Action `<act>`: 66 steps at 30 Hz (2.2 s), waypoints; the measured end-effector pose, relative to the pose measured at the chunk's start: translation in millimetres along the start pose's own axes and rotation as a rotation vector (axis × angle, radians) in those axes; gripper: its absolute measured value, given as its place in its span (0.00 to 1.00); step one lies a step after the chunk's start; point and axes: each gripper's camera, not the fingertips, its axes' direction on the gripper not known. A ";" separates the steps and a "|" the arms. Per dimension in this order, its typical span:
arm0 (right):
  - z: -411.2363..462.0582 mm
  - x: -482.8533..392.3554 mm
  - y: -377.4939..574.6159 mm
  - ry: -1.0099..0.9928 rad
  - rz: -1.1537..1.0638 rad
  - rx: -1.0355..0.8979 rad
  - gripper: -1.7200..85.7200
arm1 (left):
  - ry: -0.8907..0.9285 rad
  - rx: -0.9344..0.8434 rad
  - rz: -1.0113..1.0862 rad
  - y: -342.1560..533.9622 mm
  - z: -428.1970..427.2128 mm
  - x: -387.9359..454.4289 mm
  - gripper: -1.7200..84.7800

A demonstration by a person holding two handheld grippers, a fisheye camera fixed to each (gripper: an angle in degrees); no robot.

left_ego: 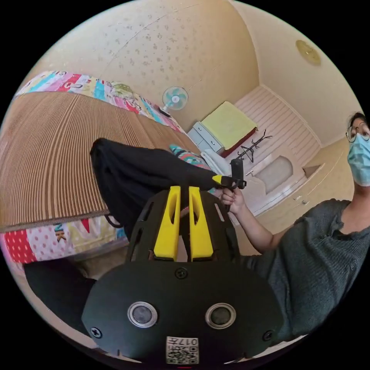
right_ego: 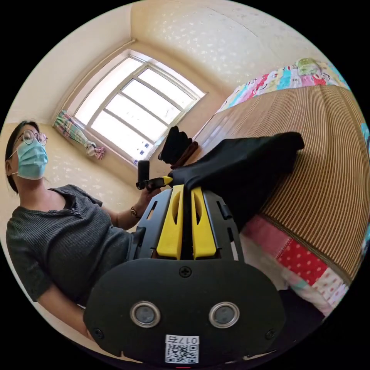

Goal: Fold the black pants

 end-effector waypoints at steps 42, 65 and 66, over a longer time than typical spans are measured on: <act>209.0 79.3 -309.4 -0.044 0.087 -0.112 0.11 | -0.506 0.117 -0.212 -155.4 -195.8 -129.0 0.13; 219.3 183.4 -293.0 0.149 0.161 -0.231 0.06 | -0.341 0.329 -0.524 184.9 -217.7 -161.4 0.05; 186.2 186.9 -279.7 0.222 0.185 -0.189 0.06 | -0.332 0.324 -0.481 180.0 -212.6 -160.2 0.03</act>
